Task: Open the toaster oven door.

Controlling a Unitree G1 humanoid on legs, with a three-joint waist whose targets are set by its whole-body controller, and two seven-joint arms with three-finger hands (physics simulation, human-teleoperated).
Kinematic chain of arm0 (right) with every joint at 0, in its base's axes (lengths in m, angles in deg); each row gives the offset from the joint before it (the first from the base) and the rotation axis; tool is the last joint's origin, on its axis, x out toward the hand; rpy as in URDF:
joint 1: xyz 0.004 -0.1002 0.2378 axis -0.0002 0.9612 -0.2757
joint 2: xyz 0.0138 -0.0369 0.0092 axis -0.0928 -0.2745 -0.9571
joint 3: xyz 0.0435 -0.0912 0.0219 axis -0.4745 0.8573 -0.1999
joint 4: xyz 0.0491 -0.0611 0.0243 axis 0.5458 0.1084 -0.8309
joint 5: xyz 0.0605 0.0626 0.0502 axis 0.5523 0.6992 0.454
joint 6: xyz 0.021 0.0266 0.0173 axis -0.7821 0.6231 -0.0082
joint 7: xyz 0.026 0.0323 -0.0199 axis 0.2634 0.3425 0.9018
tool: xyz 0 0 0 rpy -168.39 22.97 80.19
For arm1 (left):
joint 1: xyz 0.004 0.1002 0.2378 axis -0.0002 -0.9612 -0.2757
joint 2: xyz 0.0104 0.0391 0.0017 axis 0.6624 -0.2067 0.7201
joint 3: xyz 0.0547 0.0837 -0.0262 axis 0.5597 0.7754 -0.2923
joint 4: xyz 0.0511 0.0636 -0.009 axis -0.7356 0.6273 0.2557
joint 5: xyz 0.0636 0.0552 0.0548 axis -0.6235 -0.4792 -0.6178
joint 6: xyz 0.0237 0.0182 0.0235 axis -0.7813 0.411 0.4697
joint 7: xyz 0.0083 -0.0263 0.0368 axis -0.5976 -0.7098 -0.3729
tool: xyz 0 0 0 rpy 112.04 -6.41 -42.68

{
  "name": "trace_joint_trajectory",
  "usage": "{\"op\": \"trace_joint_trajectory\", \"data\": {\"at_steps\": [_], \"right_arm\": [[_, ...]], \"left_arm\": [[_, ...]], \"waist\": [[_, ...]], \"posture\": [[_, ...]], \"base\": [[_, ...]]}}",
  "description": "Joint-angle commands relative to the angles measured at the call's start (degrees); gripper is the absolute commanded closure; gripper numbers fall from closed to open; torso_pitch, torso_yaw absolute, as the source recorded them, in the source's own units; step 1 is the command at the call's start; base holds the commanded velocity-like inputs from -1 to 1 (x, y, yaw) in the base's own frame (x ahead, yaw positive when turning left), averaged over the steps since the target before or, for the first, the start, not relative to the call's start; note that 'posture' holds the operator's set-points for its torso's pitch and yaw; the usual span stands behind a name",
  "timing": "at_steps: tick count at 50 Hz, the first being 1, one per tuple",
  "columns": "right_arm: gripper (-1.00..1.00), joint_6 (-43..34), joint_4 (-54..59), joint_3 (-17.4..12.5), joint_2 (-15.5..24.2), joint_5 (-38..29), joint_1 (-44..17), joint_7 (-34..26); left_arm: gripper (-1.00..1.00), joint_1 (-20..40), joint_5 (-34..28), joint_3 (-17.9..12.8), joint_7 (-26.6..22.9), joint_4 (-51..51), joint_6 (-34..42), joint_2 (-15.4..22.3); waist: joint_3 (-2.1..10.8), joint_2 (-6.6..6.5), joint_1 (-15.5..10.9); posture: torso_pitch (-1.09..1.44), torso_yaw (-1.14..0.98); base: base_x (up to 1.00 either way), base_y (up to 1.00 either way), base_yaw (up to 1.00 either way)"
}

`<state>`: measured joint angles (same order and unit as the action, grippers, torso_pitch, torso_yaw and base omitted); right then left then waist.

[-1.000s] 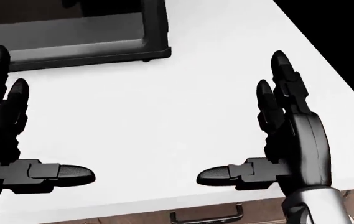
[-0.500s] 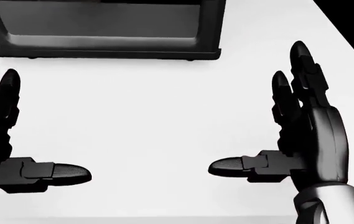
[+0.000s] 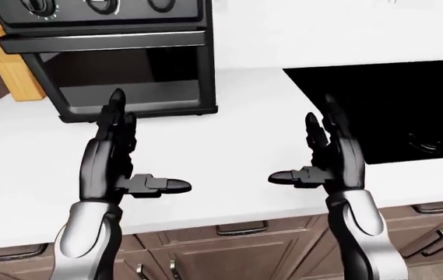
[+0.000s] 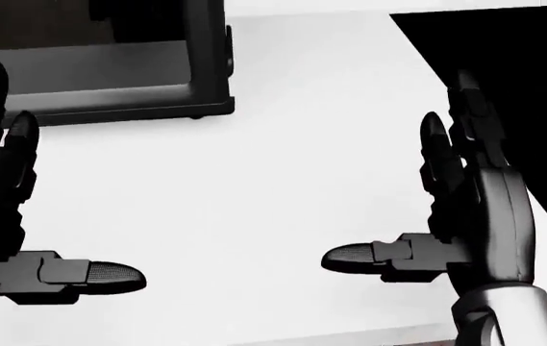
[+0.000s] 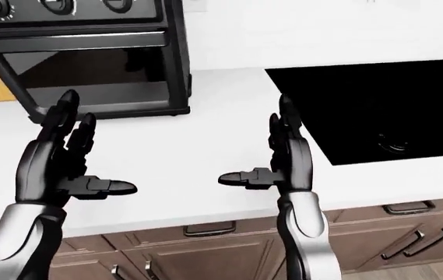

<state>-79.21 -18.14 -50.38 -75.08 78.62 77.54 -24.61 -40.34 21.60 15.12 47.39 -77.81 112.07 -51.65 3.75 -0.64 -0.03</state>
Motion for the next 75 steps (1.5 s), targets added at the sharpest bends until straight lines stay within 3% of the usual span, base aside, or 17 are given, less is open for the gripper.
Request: {"op": "trace_joint_trajectory", "data": {"at_steps": [1, 16, 30, 43, 57, 61, 67, 72, 75], "right_arm": [[-1.00, 1.7, -2.1, 0.2, 0.0, 0.0, -1.1, -0.1], [-1.00, 1.4, -2.1, 1.0, -0.3, -0.8, -1.1, -0.2], [-1.00, 2.5, -1.4, 1.3, -0.6, -1.1, -0.6, -0.4], [-1.00, 4.2, 0.3, 1.6, -0.7, -1.3, -0.6, -0.8], [-1.00, 2.8, -1.4, 1.4, -0.7, -1.1, -0.5, -0.6], [-1.00, 3.6, -0.6, 1.5, -0.7, -1.1, -0.5, -0.7], [-1.00, 4.7, 0.8, 1.4, -0.7, -1.2, -0.6, -0.8], [-1.00, 4.6, 0.7, 1.3, -0.6, -1.0, -0.6, -0.7], [-1.00, 4.4, 0.5, 1.3, -0.6, -1.0, -0.7, -0.6]], "left_arm": [[-1.00, 1.0, 0.0, -0.3, 0.1, -1.3, -2.1, 0.4], [-1.00, 1.3, 0.4, -0.7, 0.0, -1.1, -2.6, 0.7], [-1.00, 0.4, 0.4, -0.5, 0.2, 0.0, -4.1, 0.5], [-1.00, 0.4, -0.3, 0.1, -0.2, 0.3, -4.8, 0.4], [-1.00, 7.2, -5.6, 2.5, -2.0, 1.5, 0.1, 2.1], [-1.00, 12.3, -12.8, 4.3, -3.2, 6.4, -1.0, 5.3], [-1.00, 17.1, -25.7, 8.0, -7.4, 16.7, -6.1, 5.7], [-1.00, 22.4, -40.3, 7.8, -6.2, 27.3, -17.3, 7.1], [-1.00, 23.8, -45.5, 7.5, -6.8, 29.7, -20.9, 6.4]], "waist": [[0.99, 0.19, 0.0], [6.21, 0.40, -0.3], [8.40, 0.33, -0.6], [12.54, 0.24, -0.9], [13.85, 0.27, -1.0], [13.94, 0.32, -0.9], [13.92, 0.55, -0.9], [13.86, 0.69, -0.8], [13.74, 0.83, -0.5]], "posture": [[-0.12, 0.00], [-0.21, 0.00], [-0.24, 0.00], [-0.35, 0.00], [-0.38, 0.00], [-0.38, 0.00], [-0.38, 0.00], [-0.38, 0.00], [-0.38, 0.00]], "base": [[0.00, 0.00, 0.00], [0.00, 0.00, 0.00], [0.00, 0.00, 0.00], [0.00, 0.00, 0.00], [0.00, 0.00, 0.00], [0.00, 0.00, 0.00], [0.00, 0.00, 0.00], [0.00, 0.00, 0.00], [0.00, 0.00, 0.00]]}}
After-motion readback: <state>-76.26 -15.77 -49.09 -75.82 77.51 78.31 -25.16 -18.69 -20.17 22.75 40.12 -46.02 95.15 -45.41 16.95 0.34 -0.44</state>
